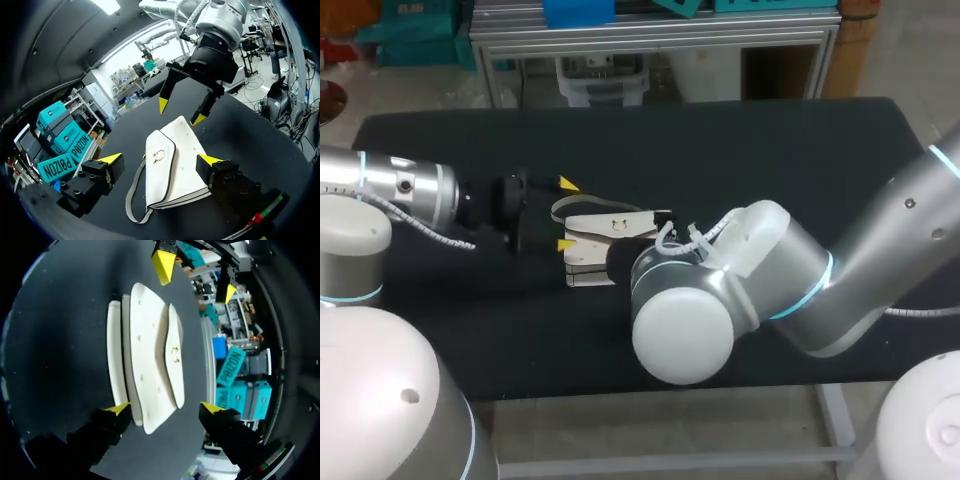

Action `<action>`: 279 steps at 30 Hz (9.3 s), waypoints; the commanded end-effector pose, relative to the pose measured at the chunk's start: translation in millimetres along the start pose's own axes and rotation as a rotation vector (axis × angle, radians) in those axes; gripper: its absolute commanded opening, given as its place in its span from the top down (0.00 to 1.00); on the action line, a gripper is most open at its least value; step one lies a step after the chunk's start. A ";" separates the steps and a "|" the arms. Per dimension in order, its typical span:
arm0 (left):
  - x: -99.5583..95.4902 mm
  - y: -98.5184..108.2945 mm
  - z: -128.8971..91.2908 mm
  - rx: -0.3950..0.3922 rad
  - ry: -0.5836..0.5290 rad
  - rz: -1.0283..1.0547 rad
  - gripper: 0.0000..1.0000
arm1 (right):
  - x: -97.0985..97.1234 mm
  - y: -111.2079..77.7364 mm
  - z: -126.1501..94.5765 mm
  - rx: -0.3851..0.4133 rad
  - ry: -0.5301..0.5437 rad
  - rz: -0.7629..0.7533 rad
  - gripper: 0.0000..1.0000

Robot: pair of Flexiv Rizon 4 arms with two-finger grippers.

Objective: Pick up the bag, open it, inspect its contents, close it, and place it on the opposite side

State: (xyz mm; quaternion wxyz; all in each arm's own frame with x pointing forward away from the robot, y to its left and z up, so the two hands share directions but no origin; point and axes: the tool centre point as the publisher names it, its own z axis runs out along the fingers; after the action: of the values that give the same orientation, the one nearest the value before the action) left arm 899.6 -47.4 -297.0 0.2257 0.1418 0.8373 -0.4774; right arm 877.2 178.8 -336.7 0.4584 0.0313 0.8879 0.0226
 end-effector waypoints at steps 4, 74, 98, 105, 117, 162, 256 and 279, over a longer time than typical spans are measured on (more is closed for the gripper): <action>-9.9 -2.9 -9.5 -0.045 0.118 -0.100 0.00 | -11.6 -15.1 -1.6 -0.244 -0.039 0.011 0.00; -26.6 14.6 -25.9 -0.396 0.158 -0.972 0.00 | -53.4 -12.2 31.0 0.306 0.891 0.252 0.00; -1.0 32.8 -21.8 -0.535 -0.249 -1.916 0.00 | -36.3 -60.4 14.3 0.452 1.204 1.456 0.00; -1.0 32.8 -21.8 -0.535 -0.249 -1.916 0.00 | -36.3 -60.4 14.3 0.452 1.204 1.456 0.00; 11.7 29.3 -6.9 -0.488 -0.324 -2.176 0.00 | -27.3 -47.4 -0.8 0.380 1.044 1.762 0.00; 16.5 45.9 18.4 -0.307 0.005 -2.451 0.07 | -12.5 -4.9 74.7 -0.018 1.387 1.963 0.29; 34.5 44.0 45.5 -0.070 0.380 -2.205 0.06 | 3.4 19.0 73.4 -0.160 1.426 1.920 0.00; 14.1 30.2 44.7 -0.021 0.359 -2.231 1.00 | -10.0 20.7 69.8 -0.185 1.408 1.918 1.00</action>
State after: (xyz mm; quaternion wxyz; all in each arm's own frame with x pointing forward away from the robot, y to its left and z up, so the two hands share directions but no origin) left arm 915.1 -55.6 -354.5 -0.4560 -0.6167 0.5209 -0.3747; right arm 948.4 186.0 -372.8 -0.3344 0.6290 0.5532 0.4318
